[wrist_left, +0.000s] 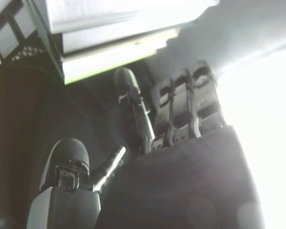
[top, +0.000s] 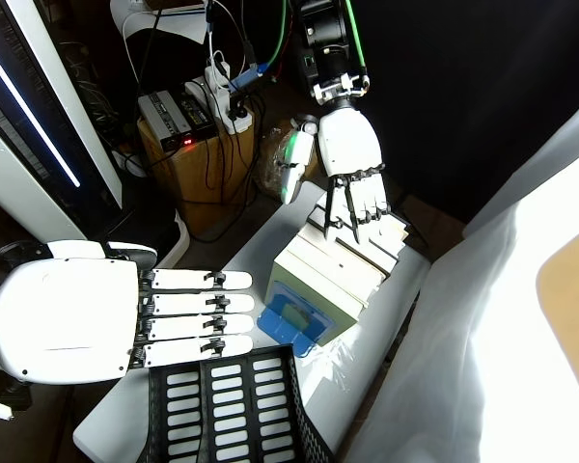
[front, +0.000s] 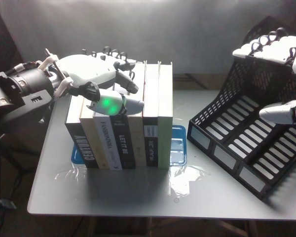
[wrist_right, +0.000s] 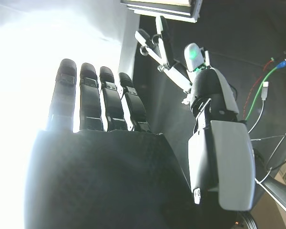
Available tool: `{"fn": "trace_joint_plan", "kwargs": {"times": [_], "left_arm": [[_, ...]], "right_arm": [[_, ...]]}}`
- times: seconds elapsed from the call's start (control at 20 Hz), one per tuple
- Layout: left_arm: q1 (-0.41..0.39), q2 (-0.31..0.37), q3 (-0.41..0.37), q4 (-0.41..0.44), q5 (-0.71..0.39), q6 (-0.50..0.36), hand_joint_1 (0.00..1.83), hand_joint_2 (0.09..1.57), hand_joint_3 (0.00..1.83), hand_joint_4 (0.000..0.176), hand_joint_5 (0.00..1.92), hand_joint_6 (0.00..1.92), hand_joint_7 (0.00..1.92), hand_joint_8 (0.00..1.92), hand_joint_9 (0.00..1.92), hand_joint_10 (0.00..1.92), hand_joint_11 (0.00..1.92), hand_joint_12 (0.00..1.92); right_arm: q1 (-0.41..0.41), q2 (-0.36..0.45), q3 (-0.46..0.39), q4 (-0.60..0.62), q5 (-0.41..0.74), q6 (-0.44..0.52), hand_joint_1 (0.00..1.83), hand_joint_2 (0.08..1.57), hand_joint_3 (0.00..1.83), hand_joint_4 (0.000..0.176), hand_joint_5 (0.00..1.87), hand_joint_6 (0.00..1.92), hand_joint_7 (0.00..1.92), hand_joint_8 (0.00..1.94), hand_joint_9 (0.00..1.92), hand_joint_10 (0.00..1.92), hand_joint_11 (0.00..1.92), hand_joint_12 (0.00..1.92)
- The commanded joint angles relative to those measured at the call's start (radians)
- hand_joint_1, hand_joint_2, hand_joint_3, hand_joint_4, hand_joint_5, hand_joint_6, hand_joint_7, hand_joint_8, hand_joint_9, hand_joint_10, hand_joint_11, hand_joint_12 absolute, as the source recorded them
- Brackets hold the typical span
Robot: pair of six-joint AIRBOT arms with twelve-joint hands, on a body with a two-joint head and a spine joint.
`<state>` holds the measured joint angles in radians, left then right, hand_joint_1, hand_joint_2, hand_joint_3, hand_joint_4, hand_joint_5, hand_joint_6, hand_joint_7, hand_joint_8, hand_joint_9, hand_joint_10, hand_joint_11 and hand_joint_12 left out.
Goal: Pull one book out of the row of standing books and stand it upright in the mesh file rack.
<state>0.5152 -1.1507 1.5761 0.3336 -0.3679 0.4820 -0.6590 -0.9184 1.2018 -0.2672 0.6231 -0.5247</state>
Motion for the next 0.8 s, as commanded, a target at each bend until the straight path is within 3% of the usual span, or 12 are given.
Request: {"fn": "trace_joint_plan", "kwargs": {"times": [0.0,0.1,0.25,0.35,0.45,0.7,0.75], "left_arm": [[-0.012,-0.005,0.007,-0.011,-0.073,0.005,0.00,1.23,0.00,0.038,0.59,0.02,0.06,0.01,0.00,0.00,0.00,0.00],[-0.011,-0.018,0.016,0.012,-0.042,0.005,0.00,1.22,0.00,0.045,0.61,0.03,0.07,0.01,0.00,0.00,0.00,0.00],[-0.001,-0.023,0.013,0.061,-0.027,-0.023,0.00,1.21,0.00,0.036,0.63,0.03,0.08,0.01,0.00,0.00,0.00,0.00],[0.007,-0.018,-0.002,0.087,-0.021,-0.029,0.00,1.19,0.00,0.042,0.64,0.03,0.09,0.01,0.00,0.00,0.00,0.00],[0.016,-0.002,-0.030,0.121,-0.020,-0.036,0.00,1.18,0.00,0.035,0.65,0.03,0.08,0.01,0.00,0.00,0.00,0.00],[0.022,0.049,-0.113,0.237,-0.018,-0.044,0.00,1.15,0.00,0.047,0.69,0.04,0.11,0.01,0.00,0.00,0.00,0.00],[0.018,0.054,-0.124,0.270,-0.017,-0.062,0.00,1.15,0.00,0.035,0.71,0.02,0.10,0.00,0.00,0.00,0.00,0.00]], "right_arm": [[0.005,0.004,0.006,0.027,0.101,0.004,0.42,1.20,0.00,0.000,0.00,0.00,0.00,0.00,0.00,0.00,0.00,0.00],[0.003,0.003,0.007,0.027,0.101,0.007,0.44,1.20,0.00,0.000,0.00,0.00,0.00,0.00,0.00,0.00,0.00,0.00],[0.001,0.003,0.007,0.029,0.100,0.008,0.45,1.20,0.00,0.000,0.00,0.00,0.00,0.00,0.00,0.00,0.00,0.00],[-0.001,0.003,0.007,0.029,0.099,0.010,0.46,1.20,0.00,0.000,0.00,0.00,0.00,0.00,0.00,0.00,0.00,0.00],[-0.004,0.003,0.007,0.031,0.099,0.012,0.44,1.21,0.00,0.000,0.00,0.00,0.00,0.00,0.00,0.00,0.00,0.00],[-0.011,0.002,0.007,0.035,0.099,0.016,0.45,1.20,0.00,0.000,0.00,0.00,0.00,0.00,0.00,0.00,0.00,0.00],[-0.013,0.002,0.007,0.035,0.099,0.016,0.45,1.20,0.00,0.000,0.00,0.00,0.00,0.00,0.00,0.00,0.00,0.00]]}}
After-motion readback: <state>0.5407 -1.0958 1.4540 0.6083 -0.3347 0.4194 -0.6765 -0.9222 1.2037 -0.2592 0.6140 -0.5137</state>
